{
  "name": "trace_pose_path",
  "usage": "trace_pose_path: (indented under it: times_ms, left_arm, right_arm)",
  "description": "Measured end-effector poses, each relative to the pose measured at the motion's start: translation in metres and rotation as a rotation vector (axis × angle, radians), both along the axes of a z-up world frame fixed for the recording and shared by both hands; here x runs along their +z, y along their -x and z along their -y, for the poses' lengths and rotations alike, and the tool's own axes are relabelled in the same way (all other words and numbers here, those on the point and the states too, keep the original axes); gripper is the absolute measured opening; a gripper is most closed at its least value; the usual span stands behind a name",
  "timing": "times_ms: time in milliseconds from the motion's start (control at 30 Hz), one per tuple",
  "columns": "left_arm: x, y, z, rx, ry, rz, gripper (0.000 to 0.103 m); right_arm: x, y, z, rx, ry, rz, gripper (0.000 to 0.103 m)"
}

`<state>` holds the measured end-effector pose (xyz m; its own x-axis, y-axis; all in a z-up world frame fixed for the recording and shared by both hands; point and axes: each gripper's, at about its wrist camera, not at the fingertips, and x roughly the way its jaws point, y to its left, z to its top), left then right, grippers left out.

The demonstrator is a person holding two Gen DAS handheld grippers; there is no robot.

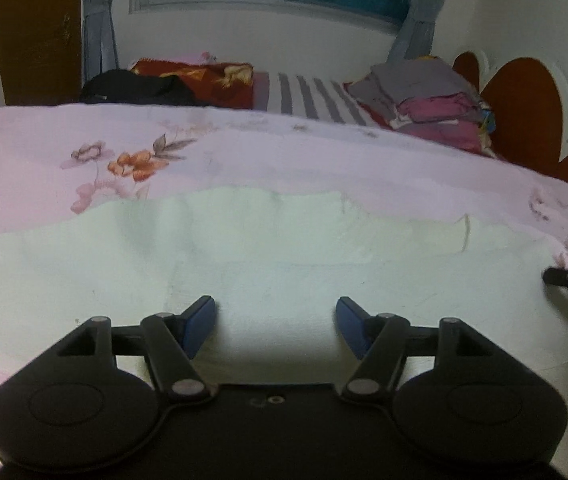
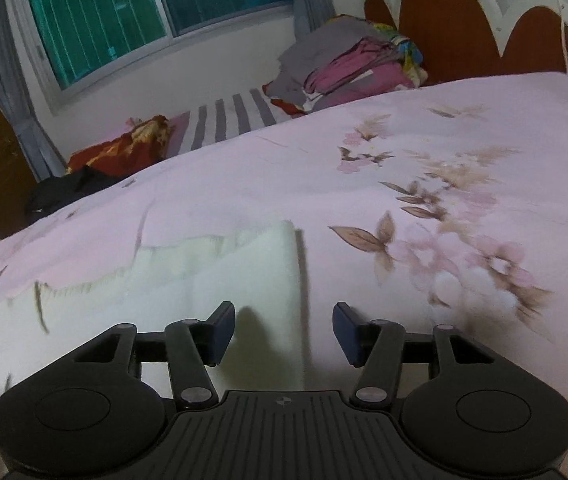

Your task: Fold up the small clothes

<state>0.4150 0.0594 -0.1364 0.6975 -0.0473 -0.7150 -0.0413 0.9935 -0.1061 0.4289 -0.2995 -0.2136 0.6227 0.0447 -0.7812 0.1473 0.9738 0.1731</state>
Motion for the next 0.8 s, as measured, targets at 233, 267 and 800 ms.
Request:
trace_pose_path:
  times_ms: [233, 267, 800]
  left_arm:
    - [-0.005, -0.003, -0.001, 0.005, -0.013, -0.016, 0.067]
    - [-0.005, -0.003, -0.001, 0.007, -0.013, -0.017, 0.067]
    - [0.022, 0.020, -0.012, 0.043, -0.009, -0.045, 0.074]
  right_arm:
    - [-0.013, -0.025, 0.005, -0.018, -0.054, -0.010, 0.011]
    - [-0.011, -0.023, 0.003, -0.007, -0.033, 0.001, 0.007]
    - [-0.010, -0.004, -0.024, 0.075, 0.203, -0.004, 0.023]
